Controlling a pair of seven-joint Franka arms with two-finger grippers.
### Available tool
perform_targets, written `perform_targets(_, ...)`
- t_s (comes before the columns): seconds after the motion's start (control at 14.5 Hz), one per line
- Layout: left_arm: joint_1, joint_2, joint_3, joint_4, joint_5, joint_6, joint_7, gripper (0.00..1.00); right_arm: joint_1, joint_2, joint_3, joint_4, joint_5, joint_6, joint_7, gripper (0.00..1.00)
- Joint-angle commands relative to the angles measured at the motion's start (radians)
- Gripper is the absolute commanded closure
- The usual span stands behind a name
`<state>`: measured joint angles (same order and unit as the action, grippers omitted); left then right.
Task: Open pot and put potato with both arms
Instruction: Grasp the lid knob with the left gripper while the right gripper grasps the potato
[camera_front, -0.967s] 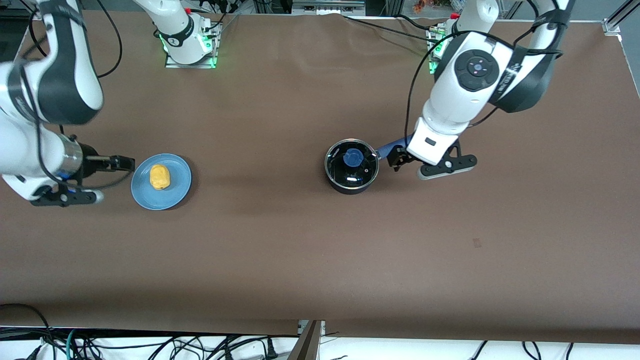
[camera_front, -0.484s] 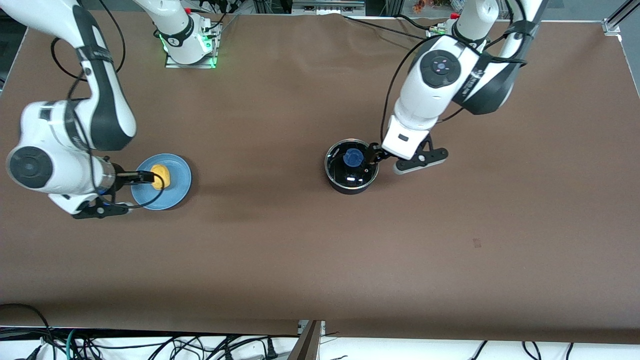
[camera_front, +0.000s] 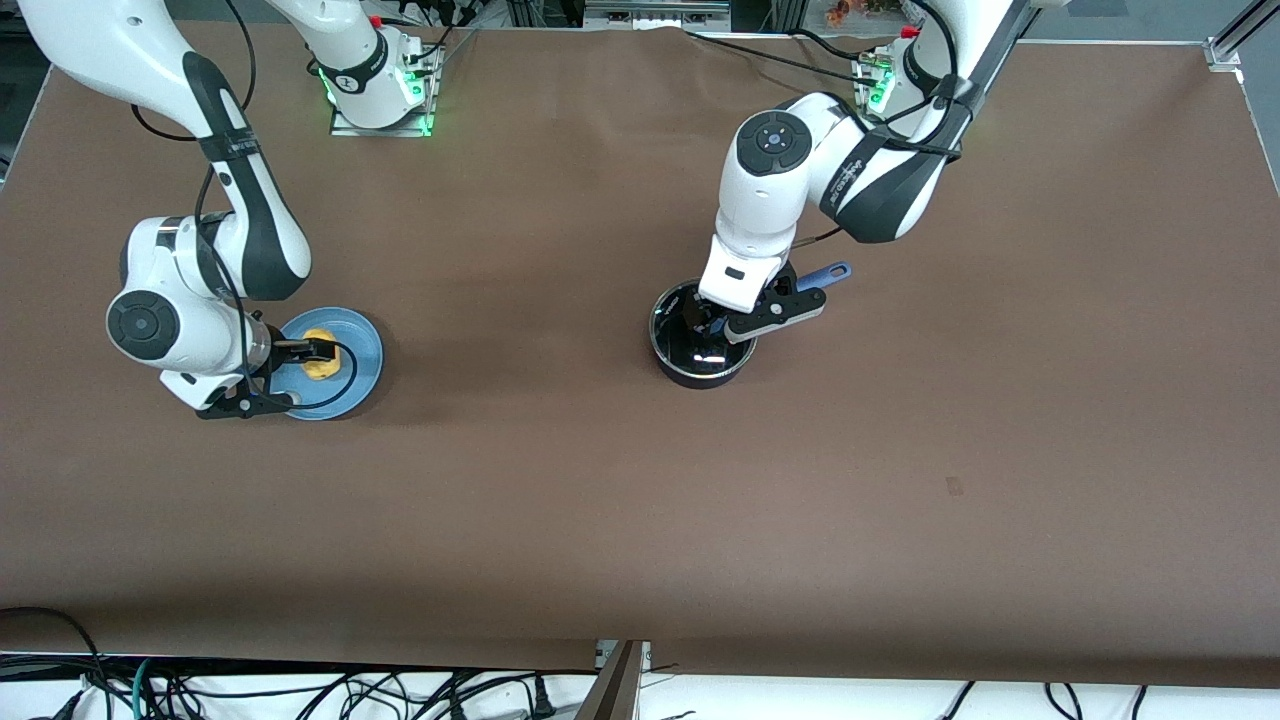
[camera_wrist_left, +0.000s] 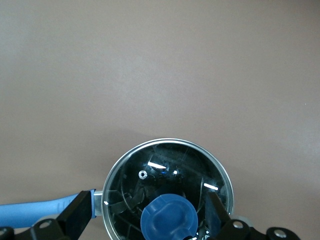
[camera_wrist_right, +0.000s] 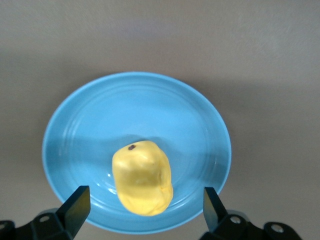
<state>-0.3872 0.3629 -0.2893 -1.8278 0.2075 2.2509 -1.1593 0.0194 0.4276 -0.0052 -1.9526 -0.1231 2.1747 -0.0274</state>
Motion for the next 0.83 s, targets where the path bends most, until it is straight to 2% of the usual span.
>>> perform_targets(0.0,-0.018,0.027,0.007,0.012,0.032,0.038,-0.026,0.00,-0.006,-0.030,0.002,-0.081,-0.010,0.075,-0.012,0.00)
perform_targets(0.76,-0.070,0.116,0.005,0.004,0.105,0.121,-0.016,0.00,-0.006,0.022,0.002,-0.118,-0.013,0.171,-0.016,0.02)
